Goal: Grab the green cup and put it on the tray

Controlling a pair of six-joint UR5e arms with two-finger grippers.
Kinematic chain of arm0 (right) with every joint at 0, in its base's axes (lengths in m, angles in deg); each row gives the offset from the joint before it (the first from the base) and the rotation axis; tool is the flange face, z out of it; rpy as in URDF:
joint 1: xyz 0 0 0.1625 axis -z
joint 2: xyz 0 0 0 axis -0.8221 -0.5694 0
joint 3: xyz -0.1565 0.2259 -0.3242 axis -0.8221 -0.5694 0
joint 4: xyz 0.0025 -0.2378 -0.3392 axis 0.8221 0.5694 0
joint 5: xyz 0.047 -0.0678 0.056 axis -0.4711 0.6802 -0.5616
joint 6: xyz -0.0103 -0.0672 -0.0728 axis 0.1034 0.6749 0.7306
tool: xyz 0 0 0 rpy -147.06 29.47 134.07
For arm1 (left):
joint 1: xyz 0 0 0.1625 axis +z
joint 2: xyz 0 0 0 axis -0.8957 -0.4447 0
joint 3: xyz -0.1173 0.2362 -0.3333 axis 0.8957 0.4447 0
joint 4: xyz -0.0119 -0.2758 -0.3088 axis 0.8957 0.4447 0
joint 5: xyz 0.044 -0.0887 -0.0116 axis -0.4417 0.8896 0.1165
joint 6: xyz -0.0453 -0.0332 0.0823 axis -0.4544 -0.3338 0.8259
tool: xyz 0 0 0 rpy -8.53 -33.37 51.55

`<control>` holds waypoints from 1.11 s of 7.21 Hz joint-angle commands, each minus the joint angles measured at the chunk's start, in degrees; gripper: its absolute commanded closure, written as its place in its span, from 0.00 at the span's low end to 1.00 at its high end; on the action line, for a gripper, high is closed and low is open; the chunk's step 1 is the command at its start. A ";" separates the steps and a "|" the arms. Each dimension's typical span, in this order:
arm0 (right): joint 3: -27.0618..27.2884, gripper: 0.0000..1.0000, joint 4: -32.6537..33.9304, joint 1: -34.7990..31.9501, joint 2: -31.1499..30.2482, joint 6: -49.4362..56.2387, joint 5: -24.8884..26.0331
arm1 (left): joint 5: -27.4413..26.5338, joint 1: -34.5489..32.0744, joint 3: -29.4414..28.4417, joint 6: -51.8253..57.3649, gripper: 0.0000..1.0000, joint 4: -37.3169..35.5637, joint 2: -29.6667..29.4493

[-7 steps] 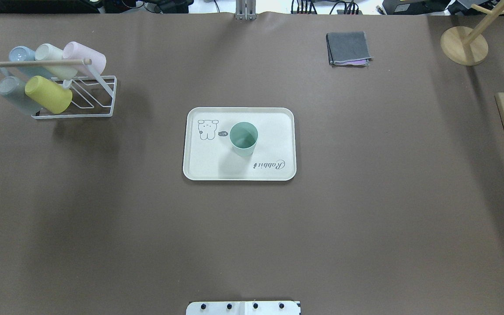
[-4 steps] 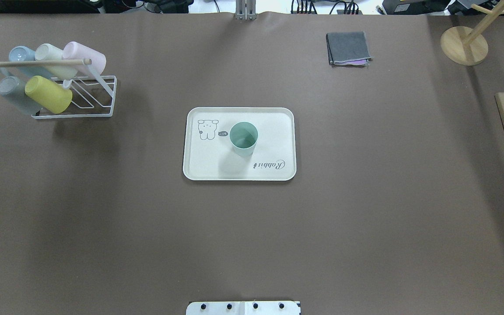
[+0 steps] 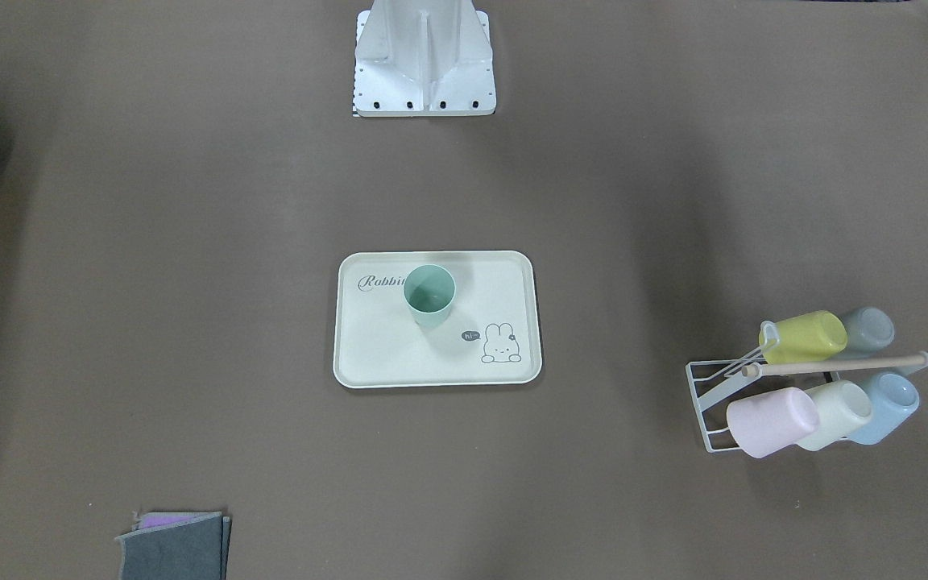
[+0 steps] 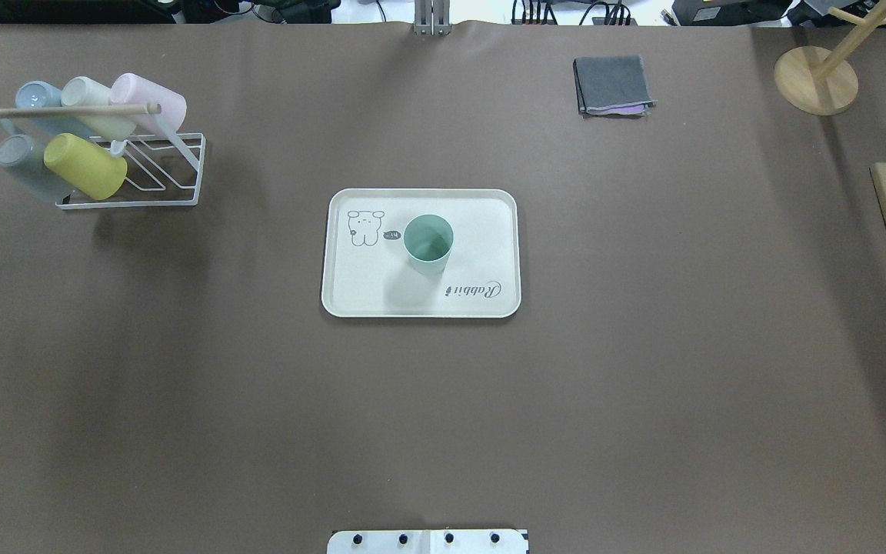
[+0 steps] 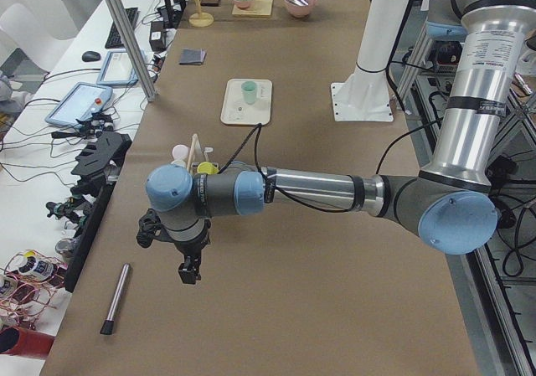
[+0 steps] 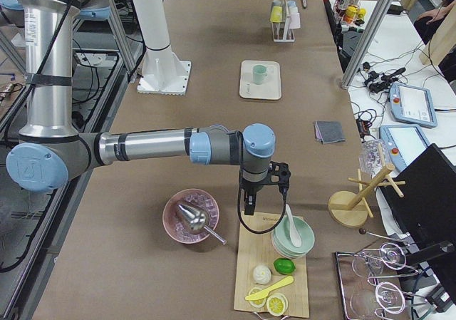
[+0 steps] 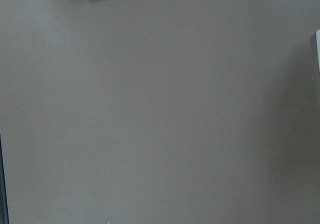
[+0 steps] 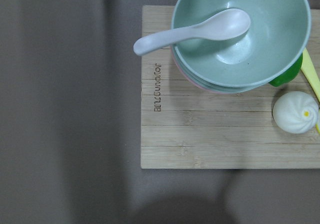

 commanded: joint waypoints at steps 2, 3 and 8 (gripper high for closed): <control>0.00 0.00 0.00 0.00 0.04 0.03 0.00 | -0.03 0.04 0.35 0.00 0.03 -0.05 2.26; 0.00 0.00 0.00 0.00 0.04 0.03 0.08 | 0.14 0.13 1.05 0.00 0.02 0.39 5.42; 0.00 0.00 0.00 0.00 0.04 0.03 0.17 | -0.03 0.04 10.25 -0.53 0.03 3.74 14.12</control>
